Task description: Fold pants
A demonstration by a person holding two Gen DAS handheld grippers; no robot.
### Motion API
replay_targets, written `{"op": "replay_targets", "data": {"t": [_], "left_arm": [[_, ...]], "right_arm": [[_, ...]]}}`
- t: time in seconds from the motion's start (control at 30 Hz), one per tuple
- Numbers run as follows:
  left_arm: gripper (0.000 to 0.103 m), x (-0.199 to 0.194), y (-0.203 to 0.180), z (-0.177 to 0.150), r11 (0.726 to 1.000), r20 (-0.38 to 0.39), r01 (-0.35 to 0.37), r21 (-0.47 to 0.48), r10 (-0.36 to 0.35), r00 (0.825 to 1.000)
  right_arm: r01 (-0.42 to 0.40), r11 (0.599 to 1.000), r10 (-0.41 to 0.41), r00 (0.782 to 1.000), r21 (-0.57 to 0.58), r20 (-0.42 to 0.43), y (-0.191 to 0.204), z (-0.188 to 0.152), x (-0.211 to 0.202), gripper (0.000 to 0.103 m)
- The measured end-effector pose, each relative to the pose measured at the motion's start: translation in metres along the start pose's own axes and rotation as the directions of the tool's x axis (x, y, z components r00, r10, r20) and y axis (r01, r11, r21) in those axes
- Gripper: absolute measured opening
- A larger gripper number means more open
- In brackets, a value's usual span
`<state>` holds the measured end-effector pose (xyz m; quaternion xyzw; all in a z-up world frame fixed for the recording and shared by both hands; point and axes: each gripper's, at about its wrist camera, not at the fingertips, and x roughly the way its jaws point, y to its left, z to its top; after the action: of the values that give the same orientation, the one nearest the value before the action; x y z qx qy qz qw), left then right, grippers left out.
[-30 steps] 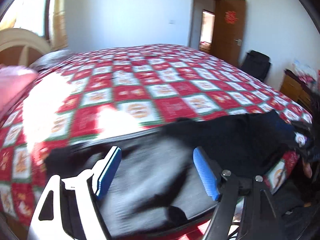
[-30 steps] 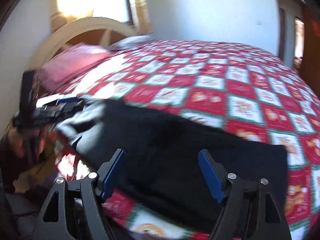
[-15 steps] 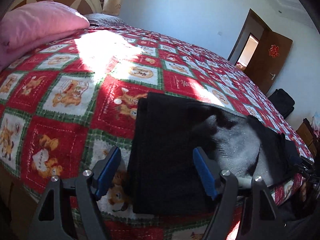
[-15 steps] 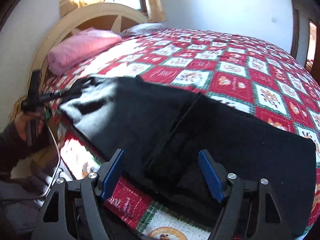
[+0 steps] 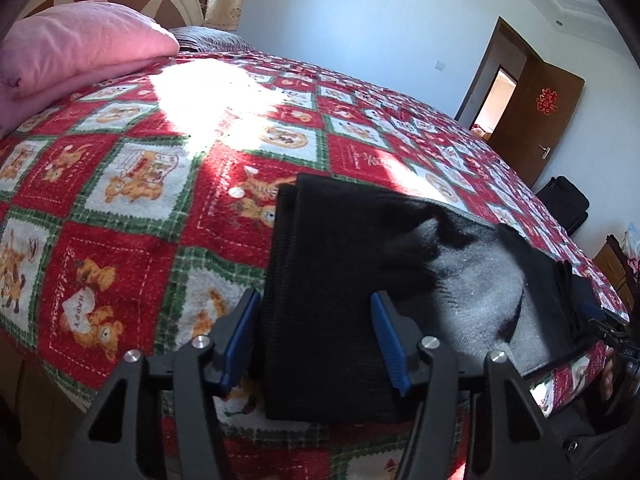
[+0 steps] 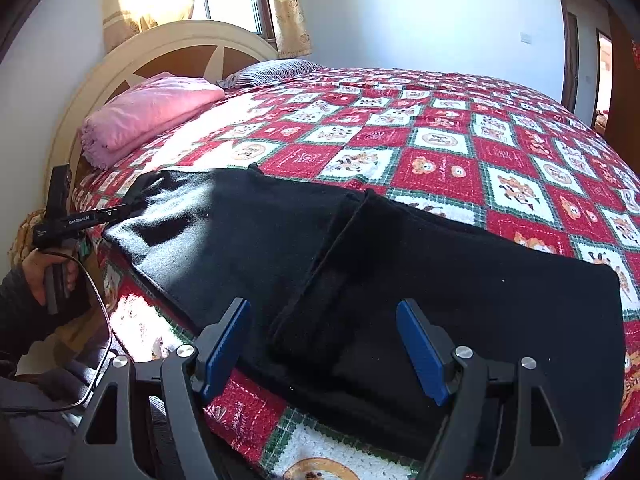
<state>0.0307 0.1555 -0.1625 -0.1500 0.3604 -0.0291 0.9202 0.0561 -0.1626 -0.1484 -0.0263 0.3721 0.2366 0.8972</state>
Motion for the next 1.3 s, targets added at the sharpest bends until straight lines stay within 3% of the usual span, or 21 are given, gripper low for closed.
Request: {"op": "replay_targets", "data": {"t": [0.07, 0.17, 0.23, 0.3, 0.37, 0.57, 0.7, 0.93, 1.17, 1.3], "left_arm": [[0.061, 0.001, -0.001, 0.0, 1.0, -0.008, -0.007, 0.026, 0.008, 1.0], [0.058, 0.003, 0.007, 0.001, 0.998, -0.032, 0.055, 0.007, -0.055, 0.998], [0.048, -0.001, 0.016, 0.002, 0.994, -0.026, 0.106, -0.026, -0.107, 0.994], [0.025, -0.005, 0.026, 0.001, 0.979, -0.011, 0.182, -0.087, -0.184, 0.983], [0.02, -0.007, 0.025, 0.0, 0.975, -0.003, 0.21, -0.074, -0.211, 0.978], [0.016, -0.017, 0.017, 0.005, 0.965, 0.04, 0.253, -0.072, -0.251, 0.967], [0.015, -0.032, 0.013, 0.013, 0.934, 0.113, 0.344, -0.095, -0.333, 0.936], [0.015, -0.049, -0.012, 0.025, 0.912, 0.176, 0.407, -0.044, -0.394, 0.902], [0.015, -0.059, -0.038, 0.034, 0.886, 0.2, 0.463, 0.005, -0.455, 0.868], [0.014, -0.064, -0.054, 0.039, 0.874, 0.205, 0.484, 0.034, -0.48, 0.853]], "right_arm": [[0.007, 1.0, -0.007, 1.0, 0.002, -0.006, -0.001, -0.001, 0.002, 0.076], [0.009, 1.0, -0.009, 1.0, 0.0, -0.006, 0.0, -0.002, 0.002, 0.076], [0.011, 1.0, -0.011, 1.0, -0.007, 0.0, 0.002, -0.002, 0.001, 0.076], [0.016, 1.0, -0.016, 1.0, -0.009, 0.006, 0.002, -0.002, 0.001, 0.076], [0.022, 1.0, -0.021, 1.0, -0.008, 0.01, 0.002, -0.002, 0.0, 0.076], [0.035, 0.999, -0.035, 0.999, 0.017, 0.021, -0.005, -0.002, -0.002, 0.076], [0.04, 0.999, -0.041, 0.999, 0.032, 0.035, -0.009, 0.0, -0.005, 0.076], [0.043, 0.997, -0.047, 0.997, 0.057, 0.065, -0.016, 0.003, -0.014, 0.076], [0.061, 0.995, -0.058, 0.998, 0.083, -0.036, -0.023, 0.0, 0.002, 0.076], [0.07, 0.995, -0.068, 0.997, 0.07, -0.029, -0.021, 0.002, -0.001, 0.076]]}}
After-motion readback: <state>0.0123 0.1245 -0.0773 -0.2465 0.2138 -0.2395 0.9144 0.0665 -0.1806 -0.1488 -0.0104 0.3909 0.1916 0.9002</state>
